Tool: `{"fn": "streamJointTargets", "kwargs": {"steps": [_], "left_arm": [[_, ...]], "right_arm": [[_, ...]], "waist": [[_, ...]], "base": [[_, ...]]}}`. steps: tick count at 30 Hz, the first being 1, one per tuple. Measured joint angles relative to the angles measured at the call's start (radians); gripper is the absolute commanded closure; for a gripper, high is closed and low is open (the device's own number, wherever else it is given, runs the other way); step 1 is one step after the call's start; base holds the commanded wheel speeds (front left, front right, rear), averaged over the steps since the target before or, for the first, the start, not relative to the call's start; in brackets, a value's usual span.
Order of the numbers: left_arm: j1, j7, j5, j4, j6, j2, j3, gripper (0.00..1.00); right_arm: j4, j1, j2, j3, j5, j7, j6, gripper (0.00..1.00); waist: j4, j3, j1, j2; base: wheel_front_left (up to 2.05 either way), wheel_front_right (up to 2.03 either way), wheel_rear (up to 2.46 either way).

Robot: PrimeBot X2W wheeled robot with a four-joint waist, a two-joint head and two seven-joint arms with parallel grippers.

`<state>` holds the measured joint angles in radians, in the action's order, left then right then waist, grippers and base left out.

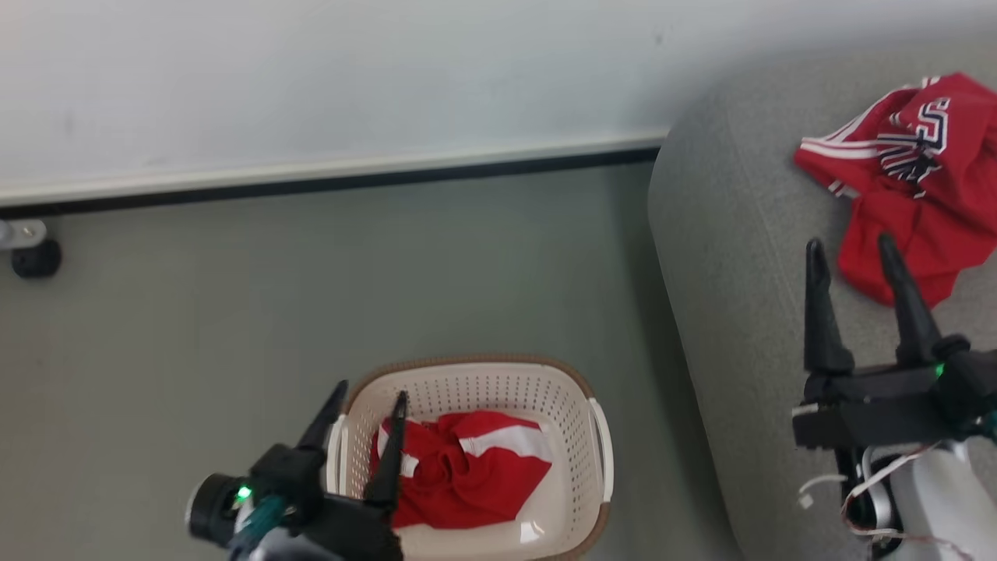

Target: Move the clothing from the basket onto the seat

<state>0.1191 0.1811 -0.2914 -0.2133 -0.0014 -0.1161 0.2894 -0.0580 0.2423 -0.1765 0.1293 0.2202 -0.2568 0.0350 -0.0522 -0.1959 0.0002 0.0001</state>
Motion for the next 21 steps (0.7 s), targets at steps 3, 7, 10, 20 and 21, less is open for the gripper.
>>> {"fn": "streamJointTargets", "kwargs": {"steps": [3, 7, 10, 20, 21], "left_arm": [[0.047, -0.019, 0.013, -0.063, -0.009, 0.019, 0.039, 0.00], [0.121, -0.050, 0.064, -0.177, -0.022, 0.030, 0.098, 0.00], [0.161, -0.067, 0.076, -0.242, -0.026, 0.040, 0.124, 0.00], [0.289, -0.105, 0.107, -0.401, -0.025, 0.057, 0.161, 0.00], [0.302, -0.106, 0.110, -0.413, -0.025, 0.058, 0.165, 0.00]], "right_arm": [[0.003, 0.043, -0.009, -0.010, 0.000, 0.000, 0.000, 0.00], [0.019, 0.118, -0.021, -0.023, 0.000, 0.000, 0.000, 0.00], [0.034, 0.158, -0.024, -0.024, 0.000, 0.001, 0.000, 0.00], [0.102, 0.268, -0.024, -0.021, -0.004, 0.007, 0.000, 0.00], [0.108, 0.278, -0.024, -0.021, -0.007, 0.008, 0.000, 0.00]], "waist": [[-0.002, -0.041, 0.0000, 0.0000], [-0.008, -0.109, 0.0001, 0.0001], [-0.014, -0.150, 0.0001, 0.0001], [-0.047, -0.288, 0.0000, 0.0001], [-0.051, -0.302, 0.0000, 0.0001]], "base": [[0.00, 0.00, 0.00], [0.00, 0.00, 0.00], [0.00, 0.00, 0.00], [0.00, 0.00, 0.00], [0.00, 0.00, 0.00]]}}
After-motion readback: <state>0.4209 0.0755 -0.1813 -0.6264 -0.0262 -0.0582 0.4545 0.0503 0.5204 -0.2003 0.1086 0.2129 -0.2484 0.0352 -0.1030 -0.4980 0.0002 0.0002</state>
